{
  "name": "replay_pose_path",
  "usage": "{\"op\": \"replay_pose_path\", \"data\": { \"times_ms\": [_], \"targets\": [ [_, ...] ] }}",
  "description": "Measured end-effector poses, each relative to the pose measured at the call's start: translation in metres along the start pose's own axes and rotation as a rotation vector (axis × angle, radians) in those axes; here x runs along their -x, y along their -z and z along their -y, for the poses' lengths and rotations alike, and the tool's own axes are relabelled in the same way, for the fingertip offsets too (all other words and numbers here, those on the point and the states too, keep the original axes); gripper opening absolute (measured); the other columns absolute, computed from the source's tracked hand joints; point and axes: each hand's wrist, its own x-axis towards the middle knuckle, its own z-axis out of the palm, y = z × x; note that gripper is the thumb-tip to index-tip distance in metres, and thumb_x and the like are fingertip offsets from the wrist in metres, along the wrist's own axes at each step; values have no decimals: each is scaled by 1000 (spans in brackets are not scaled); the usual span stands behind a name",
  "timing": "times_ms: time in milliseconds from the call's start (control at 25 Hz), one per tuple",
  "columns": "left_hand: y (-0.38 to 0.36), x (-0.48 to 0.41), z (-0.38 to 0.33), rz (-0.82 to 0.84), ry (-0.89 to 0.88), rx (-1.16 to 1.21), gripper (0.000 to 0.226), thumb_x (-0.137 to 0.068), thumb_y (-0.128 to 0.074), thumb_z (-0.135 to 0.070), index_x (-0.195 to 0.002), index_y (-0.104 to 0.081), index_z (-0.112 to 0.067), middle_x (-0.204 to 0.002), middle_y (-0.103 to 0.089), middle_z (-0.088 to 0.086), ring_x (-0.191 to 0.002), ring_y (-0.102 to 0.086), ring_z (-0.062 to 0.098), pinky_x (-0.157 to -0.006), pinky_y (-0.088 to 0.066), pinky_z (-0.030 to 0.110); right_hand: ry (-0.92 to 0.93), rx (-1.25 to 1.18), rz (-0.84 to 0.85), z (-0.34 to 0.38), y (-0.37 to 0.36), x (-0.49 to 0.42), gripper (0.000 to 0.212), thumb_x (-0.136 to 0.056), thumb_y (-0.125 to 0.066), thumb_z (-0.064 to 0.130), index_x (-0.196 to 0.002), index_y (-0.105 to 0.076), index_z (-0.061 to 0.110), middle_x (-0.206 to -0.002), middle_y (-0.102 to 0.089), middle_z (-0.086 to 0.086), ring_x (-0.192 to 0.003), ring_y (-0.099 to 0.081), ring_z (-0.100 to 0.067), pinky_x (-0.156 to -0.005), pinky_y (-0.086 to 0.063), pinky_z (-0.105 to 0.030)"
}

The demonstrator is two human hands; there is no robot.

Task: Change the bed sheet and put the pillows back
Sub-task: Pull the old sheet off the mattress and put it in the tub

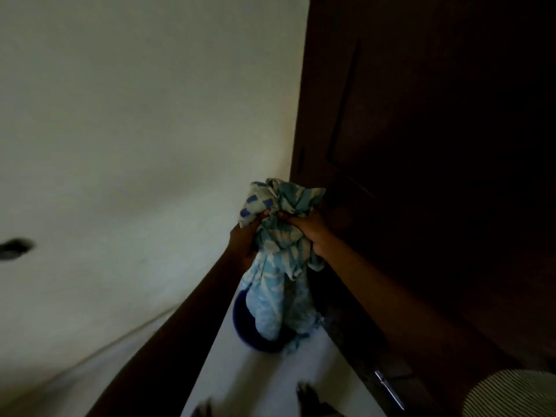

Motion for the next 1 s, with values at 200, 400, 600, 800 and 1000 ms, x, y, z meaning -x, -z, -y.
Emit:
{"op": "replay_pose_path", "data": {
  "times_ms": [200, 400, 600, 800, 1000],
  "targets": [
    [28, 5, 59, -267, 135, -269, 43, -91, -55, -14, -132, -46, -3, -123, -55, 9, -107, -53, 24, -68, -54, 24, -86, 235, 59, -75, 10, -20, 52, -73, -74, -3, -120, -53, -10, -125, -55, -27, -119, -53, -36, -103, -41, -43],
    [85, -6, 131, -439, 348, -538, 39, -90, -60, -23, -125, -53, -9, -92, -58, 8, -74, -51, 16, -60, -40, 25, -117, 488, 104, -163, 20, -44, 56, -72, -74, -4, -121, -50, -15, -127, -53, -29, -120, -51, -35, -99, -35, -30],
    [173, 4, 253, -671, 410, -456, 32, -93, -54, -17, -125, -56, -11, -113, -61, 14, -95, -55, 18, -75, -45, 27, -7, 1038, 204, -315, 24, -87, 47, -69, -75, 23, -104, -64, -6, -109, -63, -29, -108, -56, -43, -97, -41, -46],
    [247, -14, 349, -822, 434, -359, 27, -92, -56, -29, -118, -60, -23, -105, -60, 5, -102, -53, 18, -98, -43, 41, 227, 1361, 299, -451, 14, -122, 34, -58, -74, 0, -92, -68, -6, -90, -64, -32, -88, -61, -49, -84, -48, -51],
    [309, -62, 436, -858, 486, -298, 43, -90, -57, -36, -130, -48, -25, -122, -57, 0, -111, -50, 19, -101, -40, 42, 87, 1335, 726, -579, -17, -153, 53, -88, -58, 14, -135, -41, -2, -141, -38, -25, -132, -35, -37, -111, -25, -40]
  ]
}}
